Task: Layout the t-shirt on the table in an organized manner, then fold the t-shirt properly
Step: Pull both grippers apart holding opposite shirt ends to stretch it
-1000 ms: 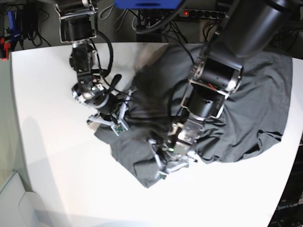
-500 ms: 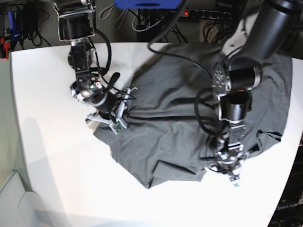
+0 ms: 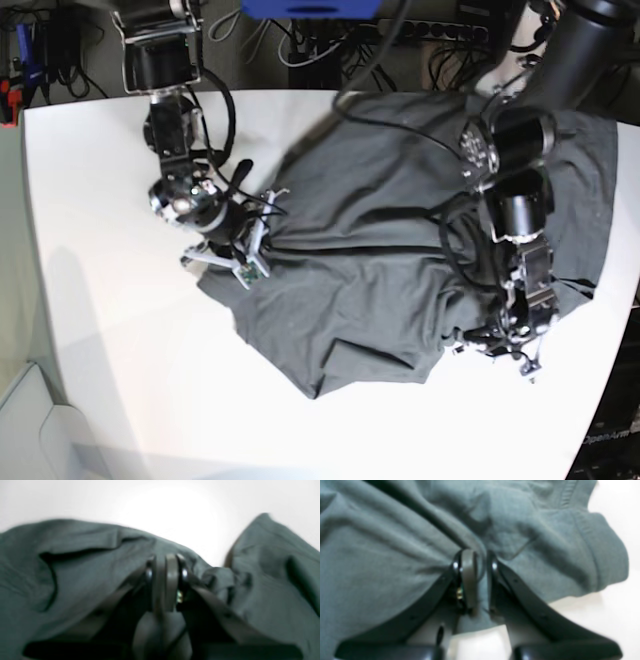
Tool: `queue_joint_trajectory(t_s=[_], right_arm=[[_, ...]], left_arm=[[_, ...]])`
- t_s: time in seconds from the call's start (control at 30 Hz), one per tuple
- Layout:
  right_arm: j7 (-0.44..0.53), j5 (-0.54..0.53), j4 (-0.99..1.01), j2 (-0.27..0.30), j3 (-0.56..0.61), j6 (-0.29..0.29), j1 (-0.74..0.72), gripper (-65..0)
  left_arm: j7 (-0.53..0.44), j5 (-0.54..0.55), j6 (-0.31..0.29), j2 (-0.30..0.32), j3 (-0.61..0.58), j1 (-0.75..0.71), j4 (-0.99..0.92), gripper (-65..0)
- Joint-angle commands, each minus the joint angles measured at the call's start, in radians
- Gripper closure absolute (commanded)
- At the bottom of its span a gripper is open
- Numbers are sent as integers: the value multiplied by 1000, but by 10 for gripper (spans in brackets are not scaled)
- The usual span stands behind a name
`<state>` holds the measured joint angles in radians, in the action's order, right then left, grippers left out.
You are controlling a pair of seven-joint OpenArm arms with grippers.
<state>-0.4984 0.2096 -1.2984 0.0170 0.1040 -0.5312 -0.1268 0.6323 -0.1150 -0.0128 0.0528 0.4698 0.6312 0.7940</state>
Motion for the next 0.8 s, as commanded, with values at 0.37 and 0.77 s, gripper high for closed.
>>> queue_joint_trajectory(t_s=[0.37,0.77], right_arm=[[-53,17,-7,-2,1,-2,-181,-67],[25,17,288,-24,30,0,-285,-66]], left_arm=[[303,8,-40,-40,-299,-304,628,-63],[386,1,-34,34,-336,-549,798,-63]])
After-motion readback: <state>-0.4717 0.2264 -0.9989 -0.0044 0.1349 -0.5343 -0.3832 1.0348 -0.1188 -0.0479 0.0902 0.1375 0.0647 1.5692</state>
